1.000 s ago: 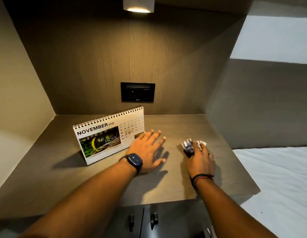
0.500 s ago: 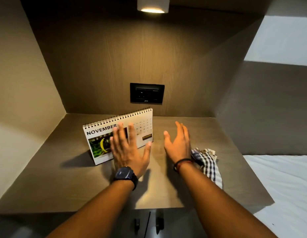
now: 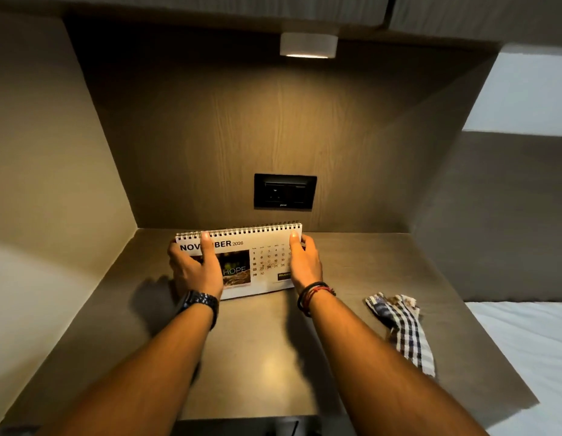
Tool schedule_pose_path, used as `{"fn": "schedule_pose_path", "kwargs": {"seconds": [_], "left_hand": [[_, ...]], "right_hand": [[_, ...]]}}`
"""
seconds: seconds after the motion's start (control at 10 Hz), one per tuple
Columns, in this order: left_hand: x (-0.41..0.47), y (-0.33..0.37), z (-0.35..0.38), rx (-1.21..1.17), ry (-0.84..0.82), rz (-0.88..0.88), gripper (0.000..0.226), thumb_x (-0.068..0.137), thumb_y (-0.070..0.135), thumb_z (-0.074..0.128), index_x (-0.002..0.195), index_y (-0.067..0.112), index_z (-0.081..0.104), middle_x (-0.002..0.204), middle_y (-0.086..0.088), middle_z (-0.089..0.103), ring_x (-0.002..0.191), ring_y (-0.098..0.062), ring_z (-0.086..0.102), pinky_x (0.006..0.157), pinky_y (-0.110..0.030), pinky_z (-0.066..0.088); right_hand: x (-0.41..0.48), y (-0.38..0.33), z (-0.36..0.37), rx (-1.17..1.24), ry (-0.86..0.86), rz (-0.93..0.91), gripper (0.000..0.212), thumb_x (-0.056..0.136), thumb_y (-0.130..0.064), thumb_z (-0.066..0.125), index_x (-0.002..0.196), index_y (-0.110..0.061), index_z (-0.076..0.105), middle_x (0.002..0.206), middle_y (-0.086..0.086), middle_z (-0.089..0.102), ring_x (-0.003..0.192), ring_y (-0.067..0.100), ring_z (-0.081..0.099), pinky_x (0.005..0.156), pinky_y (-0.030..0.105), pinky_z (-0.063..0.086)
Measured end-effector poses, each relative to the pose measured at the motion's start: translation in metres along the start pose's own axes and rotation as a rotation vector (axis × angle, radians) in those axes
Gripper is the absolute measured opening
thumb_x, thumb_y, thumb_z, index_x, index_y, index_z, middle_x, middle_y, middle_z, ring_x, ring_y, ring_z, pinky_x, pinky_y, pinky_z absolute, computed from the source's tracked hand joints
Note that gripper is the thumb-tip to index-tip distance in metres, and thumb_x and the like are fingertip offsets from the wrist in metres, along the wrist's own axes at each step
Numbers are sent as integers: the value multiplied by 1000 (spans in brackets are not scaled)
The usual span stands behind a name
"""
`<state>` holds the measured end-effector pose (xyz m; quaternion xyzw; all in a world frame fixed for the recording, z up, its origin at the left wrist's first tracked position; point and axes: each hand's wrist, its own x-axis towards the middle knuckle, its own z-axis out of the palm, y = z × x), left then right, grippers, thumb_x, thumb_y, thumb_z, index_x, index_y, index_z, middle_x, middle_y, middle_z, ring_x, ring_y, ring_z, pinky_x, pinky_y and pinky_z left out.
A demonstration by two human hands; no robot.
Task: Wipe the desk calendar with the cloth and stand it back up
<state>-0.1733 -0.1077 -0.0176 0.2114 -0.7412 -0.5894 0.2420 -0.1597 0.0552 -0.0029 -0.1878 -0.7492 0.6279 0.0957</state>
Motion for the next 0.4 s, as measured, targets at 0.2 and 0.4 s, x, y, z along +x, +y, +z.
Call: {"fn": "schedule_pose_path", "kwargs": {"seconds": [0.2, 0.4], "left_hand": [[25, -4, 9, -13, -42, 4, 73, 71, 75, 38, 122, 22, 36, 122, -11, 53, 102, -33, 55, 81, -41, 45], [18, 0, -12, 217, 3, 258, 87, 76, 72, 38, 142, 18, 23, 152, -15, 25, 137, -34, 22, 111, -53, 20]], "right_hand": [[-3, 7, 9, 24, 24, -2, 26, 89, -49, 41, 111, -37, 43, 105, -5, 63, 82, 9, 61, 60, 26, 48], [-16, -5, 4, -330, 331, -205, 71, 86, -52, 42, 144, -25, 12, 151, 12, 29, 136, 31, 31, 109, 49, 30]]}}
